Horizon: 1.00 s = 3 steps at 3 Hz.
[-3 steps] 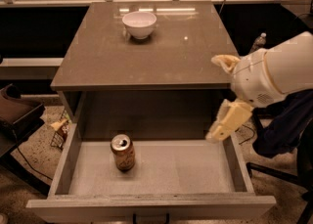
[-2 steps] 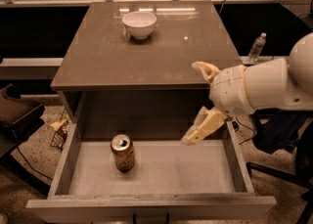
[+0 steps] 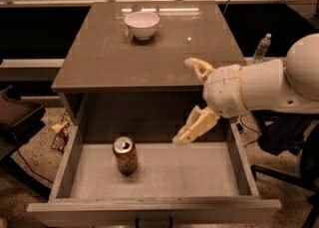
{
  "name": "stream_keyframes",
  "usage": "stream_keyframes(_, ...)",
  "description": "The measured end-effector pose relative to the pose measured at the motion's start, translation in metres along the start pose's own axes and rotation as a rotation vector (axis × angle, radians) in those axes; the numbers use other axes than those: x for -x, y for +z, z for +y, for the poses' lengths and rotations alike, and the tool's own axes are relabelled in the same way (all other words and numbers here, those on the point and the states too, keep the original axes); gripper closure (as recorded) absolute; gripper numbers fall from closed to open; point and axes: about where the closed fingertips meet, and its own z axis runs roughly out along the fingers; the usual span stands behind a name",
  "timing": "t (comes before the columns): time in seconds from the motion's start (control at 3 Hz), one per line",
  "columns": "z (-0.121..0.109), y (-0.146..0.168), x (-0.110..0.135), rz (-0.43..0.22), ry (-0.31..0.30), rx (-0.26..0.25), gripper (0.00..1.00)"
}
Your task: Pick orange can from top drawer and place on counter
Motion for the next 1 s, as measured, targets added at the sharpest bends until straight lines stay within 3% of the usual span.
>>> stream_keyframes(0.33,0.012,0.016,-0.003,-0.002,0.001,0.033,0.00)
stream_keyframes(1.0,0.066,0.094,-0.040,-0.063,0.030,0.139,0.00)
